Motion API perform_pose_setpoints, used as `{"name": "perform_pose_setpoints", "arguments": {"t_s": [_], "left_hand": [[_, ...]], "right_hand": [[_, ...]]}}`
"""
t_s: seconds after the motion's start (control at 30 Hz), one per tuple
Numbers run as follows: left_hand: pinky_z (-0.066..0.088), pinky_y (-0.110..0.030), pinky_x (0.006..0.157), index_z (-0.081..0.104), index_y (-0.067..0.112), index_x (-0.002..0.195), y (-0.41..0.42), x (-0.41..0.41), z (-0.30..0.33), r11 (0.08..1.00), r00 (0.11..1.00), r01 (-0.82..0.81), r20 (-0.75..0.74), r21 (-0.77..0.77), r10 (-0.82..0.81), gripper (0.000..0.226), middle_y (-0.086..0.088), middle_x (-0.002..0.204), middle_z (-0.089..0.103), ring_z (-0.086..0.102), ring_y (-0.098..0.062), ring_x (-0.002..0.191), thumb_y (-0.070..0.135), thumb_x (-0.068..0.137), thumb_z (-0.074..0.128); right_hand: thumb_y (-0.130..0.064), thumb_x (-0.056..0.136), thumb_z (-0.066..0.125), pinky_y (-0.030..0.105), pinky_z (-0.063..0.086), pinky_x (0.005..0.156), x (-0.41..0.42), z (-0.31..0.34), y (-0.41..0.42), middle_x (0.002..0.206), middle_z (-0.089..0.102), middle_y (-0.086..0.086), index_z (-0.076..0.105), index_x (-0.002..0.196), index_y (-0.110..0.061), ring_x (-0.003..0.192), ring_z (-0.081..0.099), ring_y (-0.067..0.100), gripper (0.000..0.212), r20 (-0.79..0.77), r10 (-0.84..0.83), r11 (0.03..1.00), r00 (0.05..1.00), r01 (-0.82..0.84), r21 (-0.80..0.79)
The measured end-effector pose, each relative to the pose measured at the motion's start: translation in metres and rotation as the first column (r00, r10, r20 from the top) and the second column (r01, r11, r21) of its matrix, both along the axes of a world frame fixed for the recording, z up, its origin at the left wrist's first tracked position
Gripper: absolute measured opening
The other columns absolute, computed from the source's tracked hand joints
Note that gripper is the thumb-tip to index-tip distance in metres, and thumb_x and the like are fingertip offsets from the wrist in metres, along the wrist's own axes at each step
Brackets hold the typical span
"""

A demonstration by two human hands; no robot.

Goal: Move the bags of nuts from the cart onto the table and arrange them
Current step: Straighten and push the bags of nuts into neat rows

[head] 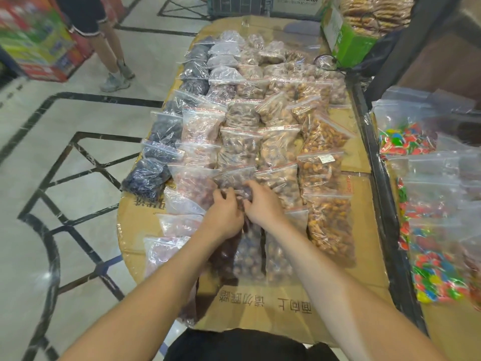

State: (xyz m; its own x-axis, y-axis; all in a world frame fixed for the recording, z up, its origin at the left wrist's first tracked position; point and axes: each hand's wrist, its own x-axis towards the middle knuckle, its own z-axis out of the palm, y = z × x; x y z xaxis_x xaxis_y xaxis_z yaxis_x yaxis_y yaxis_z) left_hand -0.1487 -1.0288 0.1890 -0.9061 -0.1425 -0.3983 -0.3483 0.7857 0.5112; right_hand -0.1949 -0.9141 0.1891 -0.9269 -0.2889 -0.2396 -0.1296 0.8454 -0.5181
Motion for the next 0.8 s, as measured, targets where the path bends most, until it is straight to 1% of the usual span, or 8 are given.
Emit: {"name": "perform_pose_setpoints", "arguments": {"t_s": [0.1, 0.27, 0.33, 0.4, 0.5, 0.6, 0.67, 0.8], "left_hand": [[0.044, -0.057, 0.104, 0.024, 0.008, 0.15, -0.002, -0.002, -0.002, 0.997, 0.996, 0.064, 0.066, 0.044, -0.067, 0.073, -0.028, 0.154, 0.025, 0.045, -0.046, 0.133, 0.033, 0.084, 0.044], [0.027, -0.065, 0.115, -0.001, 0.009, 0.16, 0.001, -0.006, 0.003, 0.993, 0.989, 0.118, 0.087, -0.02, -0.116, 0.088, -0.023, 0.167, -0.006, 0.007, -0.036, 0.155, 0.032, 0.089, 0.046], [0.026, -0.065, 0.116, 0.0, 0.006, 0.16, 0.0, -0.007, 0.001, 0.995, 0.995, 0.094, 0.045, -0.015, -0.093, 0.088, -0.021, 0.168, -0.007, 0.007, -0.035, 0.156, 0.028, 0.091, 0.049], [0.027, -0.062, 0.117, 0.003, 0.01, 0.161, -0.004, -0.009, -0.003, 0.994, 0.995, 0.101, 0.005, -0.044, -0.101, 0.087, -0.018, 0.169, -0.008, 0.01, -0.035, 0.155, 0.026, 0.091, 0.051], [0.021, -0.057, 0.118, -0.002, 0.01, 0.161, -0.001, -0.006, -0.004, 0.98, 0.989, 0.148, 0.046, -0.132, -0.143, 0.086, -0.021, 0.167, -0.015, 0.006, -0.037, 0.155, 0.024, 0.093, 0.049], [0.023, -0.054, 0.119, -0.001, 0.009, 0.161, 0.005, -0.004, -0.004, 0.925, 0.963, 0.253, -0.021, -0.282, -0.27, 0.076, -0.017, 0.168, -0.012, 0.007, -0.035, 0.155, 0.032, 0.101, 0.038], [0.016, -0.047, 0.124, -0.001, 0.005, 0.161, 0.002, -0.002, -0.007, 0.898, 0.95, 0.305, 0.038, -0.317, -0.309, 0.072, -0.018, 0.169, -0.008, 0.004, -0.031, 0.156, 0.037, 0.104, 0.029], [0.01, -0.043, 0.126, -0.002, 0.002, 0.16, 0.005, -0.004, -0.007, 0.882, 0.948, 0.315, 0.162, -0.351, -0.274, 0.073, -0.021, 0.168, -0.006, 0.001, -0.031, 0.157, 0.041, 0.103, 0.023]], "right_hand": [[-0.017, 0.094, 0.064, 0.041, 0.051, 0.099, 0.0, 0.0, 0.005, 0.132, 0.066, 0.003, 0.055, 0.141, -0.024, 0.12, 0.061, 0.027, 0.048, 0.015, 0.011, 0.998, 1.0, -0.01, -0.064], [-0.015, 0.092, 0.069, 0.036, 0.05, 0.081, -0.01, -0.003, -0.001, 0.113, 0.069, 0.001, 0.059, 0.123, -0.026, 0.102, 0.064, 0.026, 0.035, 0.026, -0.072, 0.991, 0.997, 0.074, -0.112], [-0.011, 0.091, 0.068, 0.031, 0.045, 0.077, -0.011, -0.006, -0.004, 0.107, 0.067, -0.004, 0.062, 0.116, -0.025, 0.093, 0.061, 0.02, 0.029, 0.097, -0.096, 0.96, 0.991, 0.118, -0.256], [-0.01, 0.091, 0.07, 0.026, 0.041, 0.084, -0.012, -0.007, -0.002, 0.119, 0.066, -0.005, 0.063, 0.122, -0.024, 0.104, 0.061, 0.016, 0.035, 0.165, -0.085, 0.945, 0.983, 0.132, -0.299], [-0.014, 0.093, 0.069, 0.024, 0.04, 0.091, -0.017, -0.01, 0.002, 0.134, 0.063, 0.003, 0.06, 0.134, -0.017, 0.122, 0.059, 0.023, 0.042, 0.149, -0.066, 0.97, 0.987, 0.099, -0.224], [-0.013, 0.096, 0.059, 0.03, 0.044, 0.1, -0.008, -0.007, 0.008, 0.136, 0.055, 0.01, 0.06, 0.137, -0.016, 0.124, 0.055, 0.028, 0.041, -0.017, 0.027, 0.983, 0.999, -0.03, -0.18], [-0.012, 0.097, 0.055, 0.04, 0.047, 0.106, 0.002, -0.01, 0.017, 0.142, 0.044, 0.01, 0.061, 0.136, -0.014, 0.129, 0.05, 0.03, 0.04, -0.132, 0.152, 0.988, 0.979, -0.156, -0.015], [-0.012, 0.099, 0.051, 0.048, 0.037, 0.119, 0.009, -0.009, 0.02, 0.171, 0.012, 0.012, 0.03, 0.16, -0.01, 0.151, 0.028, 0.036, 0.064, 0.027, 0.305, 0.931, 0.952, -0.304, 0.201]]}}
